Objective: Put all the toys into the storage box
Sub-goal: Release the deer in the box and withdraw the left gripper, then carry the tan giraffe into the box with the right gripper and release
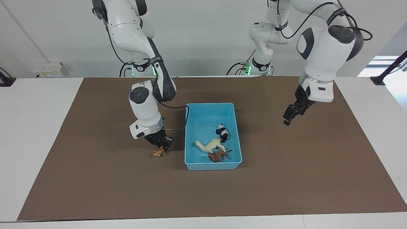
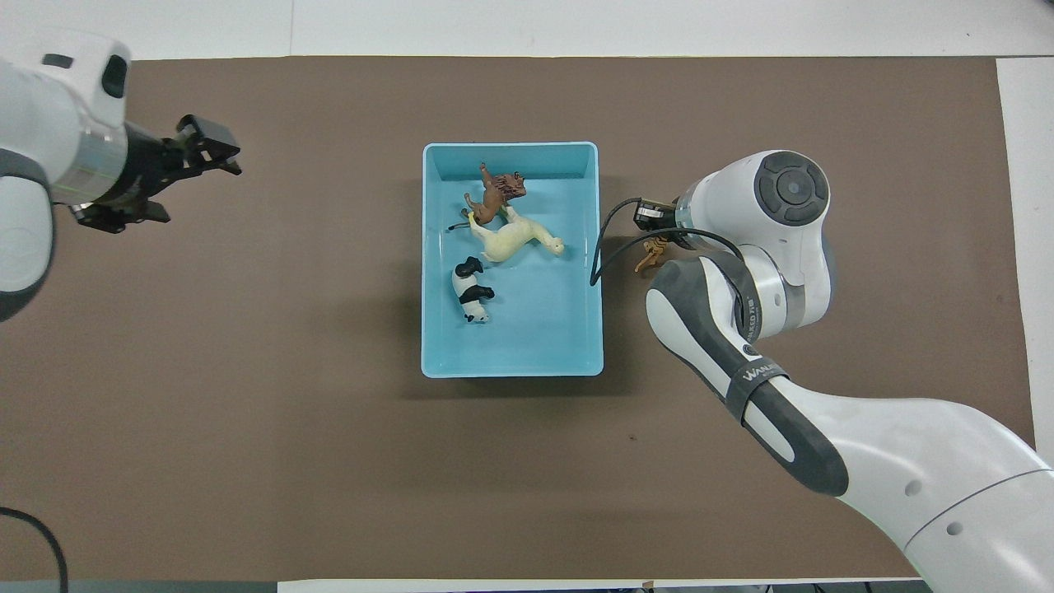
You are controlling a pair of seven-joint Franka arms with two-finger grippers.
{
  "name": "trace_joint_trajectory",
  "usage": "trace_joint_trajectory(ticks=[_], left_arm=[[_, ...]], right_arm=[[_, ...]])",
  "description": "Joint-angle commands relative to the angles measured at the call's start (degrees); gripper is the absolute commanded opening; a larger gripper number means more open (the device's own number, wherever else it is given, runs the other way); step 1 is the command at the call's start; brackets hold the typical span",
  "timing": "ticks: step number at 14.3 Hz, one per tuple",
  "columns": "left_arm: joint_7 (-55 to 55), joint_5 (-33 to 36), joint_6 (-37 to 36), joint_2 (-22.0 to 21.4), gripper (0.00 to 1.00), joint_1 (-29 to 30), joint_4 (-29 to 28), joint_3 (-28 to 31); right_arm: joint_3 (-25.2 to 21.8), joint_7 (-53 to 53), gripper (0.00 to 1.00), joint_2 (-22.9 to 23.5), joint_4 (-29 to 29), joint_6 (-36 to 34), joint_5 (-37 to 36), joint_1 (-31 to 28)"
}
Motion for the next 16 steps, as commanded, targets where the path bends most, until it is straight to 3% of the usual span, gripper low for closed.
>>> trace_joint_trajectory(ticks=[1, 4, 5, 6, 8, 12, 13, 14, 16], left_arm=[[13.7, 1.0, -7.4, -4.8, 1.00, 4.3, -1.4, -0.8], [25.2, 1.1, -15.5, -8.3, 1.00, 7.0, -2.0, -0.7], [25.5, 1.2, -15.7, -8.8, 1.00, 7.2, -2.4, -0.7], [25.6, 1.4, -15.6, -8.8, 1.00, 7.5, -2.3, -0.7], [27.2, 1.9, -16.2, -9.0, 1.00, 7.6, -2.0, -0.8], [28.2, 1.9, -20.1, -11.2, 1.00, 8.2, -2.6, -1.6], [29.9, 1.9, -20.0, -11.4, 1.00, 9.2, -3.3, -1.9], [32.7, 1.9, -19.9, -11.8, 1.00, 10.3, -3.6, -2.3], [34.5, 1.9, -19.5, -11.9, 1.00, 11.2, -4.0, -2.5]], right_arm=[[0.2, 1.8, 0.00, -0.6, 9.6, -9.5, 2.3, 1.8], [0.2, 5.8, 0.00, 0.6, 23.3, -22.5, 2.5, 4.8], [0.3, 7.5, 0.00, 0.9, 25.3, -23.6, 2.6, 5.2], [1.4, 10.8, 0.00, 1.3, 25.9, -22.8, 3.2, 6.7], [1.8, 18.6, 0.00, 2.2, 25.7, -14.3, 5.1, 12.7], [1.8, 21.2, 0.00, 5.0, 25.5, -10.2, 3.9, 14.8], [1.7, 21.2, 0.69, 5.0, 25.2, -10.7, 3.9, 14.5], [1.6, 21.2, 1.00, 4.7, 25.2, -11.9, 3.6, 14.8], [1.6, 21.3, 1.00, 4.2, 25.8, -17.5, 0.7, 15.5]])
